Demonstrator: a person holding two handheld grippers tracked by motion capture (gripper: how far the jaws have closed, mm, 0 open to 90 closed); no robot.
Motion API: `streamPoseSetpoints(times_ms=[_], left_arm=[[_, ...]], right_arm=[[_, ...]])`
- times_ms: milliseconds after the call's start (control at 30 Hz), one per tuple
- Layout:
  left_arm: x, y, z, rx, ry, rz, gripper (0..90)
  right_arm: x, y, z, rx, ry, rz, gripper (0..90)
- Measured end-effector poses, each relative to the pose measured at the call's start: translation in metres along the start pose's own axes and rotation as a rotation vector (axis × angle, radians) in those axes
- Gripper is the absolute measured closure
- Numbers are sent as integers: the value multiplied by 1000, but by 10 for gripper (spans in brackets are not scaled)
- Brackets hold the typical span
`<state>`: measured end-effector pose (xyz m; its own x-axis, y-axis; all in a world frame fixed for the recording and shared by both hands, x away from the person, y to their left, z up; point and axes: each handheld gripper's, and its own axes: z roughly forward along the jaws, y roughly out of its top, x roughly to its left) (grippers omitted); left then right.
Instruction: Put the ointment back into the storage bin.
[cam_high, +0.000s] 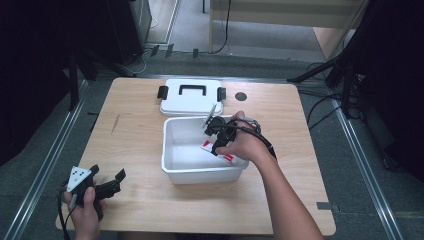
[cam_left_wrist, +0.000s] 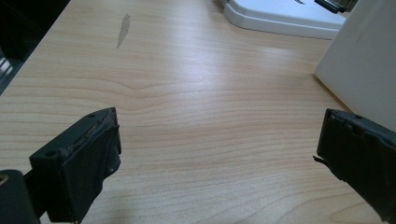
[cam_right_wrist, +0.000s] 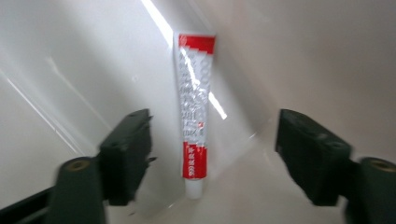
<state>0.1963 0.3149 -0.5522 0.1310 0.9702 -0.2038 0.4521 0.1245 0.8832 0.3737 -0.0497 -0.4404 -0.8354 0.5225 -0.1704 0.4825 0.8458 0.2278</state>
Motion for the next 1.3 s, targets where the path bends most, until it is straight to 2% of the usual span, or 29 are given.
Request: streamPoseSetpoints(times_ms=[33,67,133,167,200,233,267,333,467,533,600,667,733,800,1033,1267,1300], left_arm=[[0,0,0,0,0,0,1],[0,0,0,-1,0,1,1],[0,0,0,-2,0,2,1],[0,0,0,-2,-1,2,1],[0,0,0,-2,-1,3,1],[0,0,0,-2,-1,2,1],[0,0,0,-1,-1,2,1],[0,0,0,0,0,3,1],[0,0,0,-1,2,2,1],[0,0,0,-2,1,2,1],[0,0,0,-4,2,0,1],[0,0,0,-3,2,2,1],[0,0,0,-2,3,3,1],[0,0,0,-1,4,4,1],[-1,0,0,0,5,5,1],[-1,0,0,-2,4,5,1],[-1,0,0,-2,4,4,1]], right_arm=[[0,0,0,0,0,0,253],[0,-1,-3,-20,-7,10,206],[1,-4,-21,-116,-15,77,67],[1,-4,-21,-116,-15,77,67],[0,-5,-24,-136,-10,98,20],[-2,-7,-31,-150,12,152,0],[-5,-12,-41,-186,31,191,0],[-6,-14,-44,-201,34,196,0],[-15,-31,-58,-249,-16,232,0],[-16,-34,-59,-254,-17,242,0],[-21,-45,-62,-269,-13,259,0],[-27,-60,-64,-286,-12,299,0],[-29,-65,-64,-292,-11,305,0],[-35,-77,-65,-306,-5,338,0],[-48,-114,-61,-342,-26,406,0],[-53,-150,-49,-378,-41,472,0],[-53,-150,-49,-378,-41,472,0]])
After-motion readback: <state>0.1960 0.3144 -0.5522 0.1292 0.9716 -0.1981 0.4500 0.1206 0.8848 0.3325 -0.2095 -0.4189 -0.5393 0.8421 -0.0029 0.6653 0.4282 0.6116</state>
